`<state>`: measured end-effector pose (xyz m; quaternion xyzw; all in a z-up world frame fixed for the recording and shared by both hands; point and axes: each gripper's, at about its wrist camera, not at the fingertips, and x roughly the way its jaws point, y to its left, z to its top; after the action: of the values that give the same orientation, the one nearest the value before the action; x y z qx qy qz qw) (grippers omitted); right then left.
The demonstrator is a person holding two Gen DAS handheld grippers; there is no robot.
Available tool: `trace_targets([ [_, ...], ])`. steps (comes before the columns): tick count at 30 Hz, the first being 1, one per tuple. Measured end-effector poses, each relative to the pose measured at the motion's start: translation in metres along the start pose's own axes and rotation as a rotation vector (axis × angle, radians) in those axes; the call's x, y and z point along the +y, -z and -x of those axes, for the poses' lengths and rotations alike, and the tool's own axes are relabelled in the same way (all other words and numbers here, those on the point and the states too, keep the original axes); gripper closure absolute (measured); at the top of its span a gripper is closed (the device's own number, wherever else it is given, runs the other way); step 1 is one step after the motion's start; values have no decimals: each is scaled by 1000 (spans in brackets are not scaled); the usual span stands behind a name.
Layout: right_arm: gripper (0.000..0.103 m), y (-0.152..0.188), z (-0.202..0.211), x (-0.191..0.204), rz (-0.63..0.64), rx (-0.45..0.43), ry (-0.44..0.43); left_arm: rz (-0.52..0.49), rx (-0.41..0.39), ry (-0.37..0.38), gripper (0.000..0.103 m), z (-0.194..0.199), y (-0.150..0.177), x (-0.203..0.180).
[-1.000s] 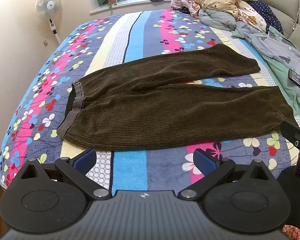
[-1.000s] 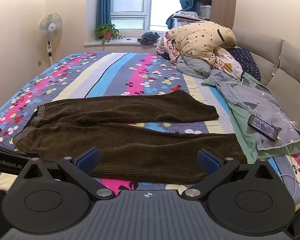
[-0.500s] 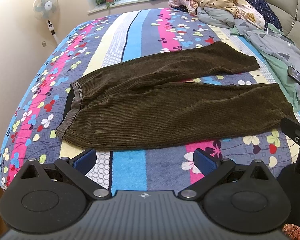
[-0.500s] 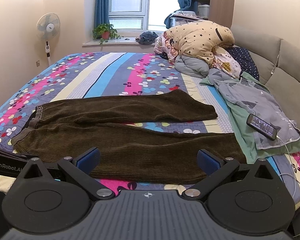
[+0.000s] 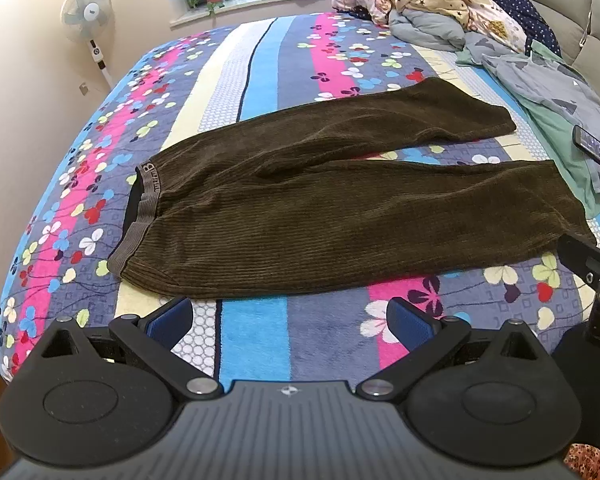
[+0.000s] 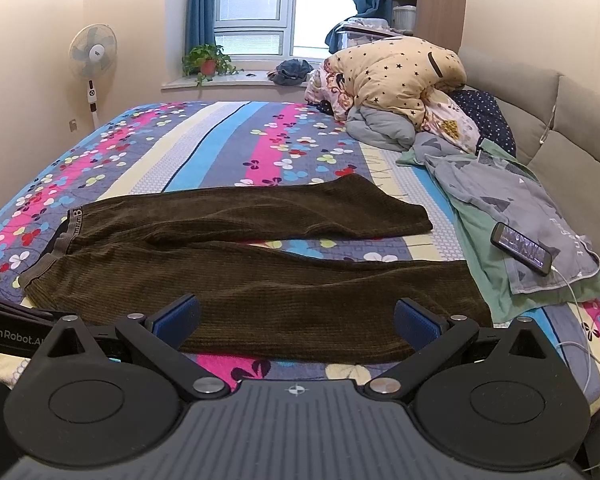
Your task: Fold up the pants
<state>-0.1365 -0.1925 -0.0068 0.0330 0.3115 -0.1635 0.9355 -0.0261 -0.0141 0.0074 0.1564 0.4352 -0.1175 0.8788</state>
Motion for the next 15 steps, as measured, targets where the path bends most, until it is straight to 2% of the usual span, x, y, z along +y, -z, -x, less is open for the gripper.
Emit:
trace_targets([
  [15, 0, 5, -16, 4, 1, 11, -11, -15, 12, -21, 0, -20, -7, 5],
])
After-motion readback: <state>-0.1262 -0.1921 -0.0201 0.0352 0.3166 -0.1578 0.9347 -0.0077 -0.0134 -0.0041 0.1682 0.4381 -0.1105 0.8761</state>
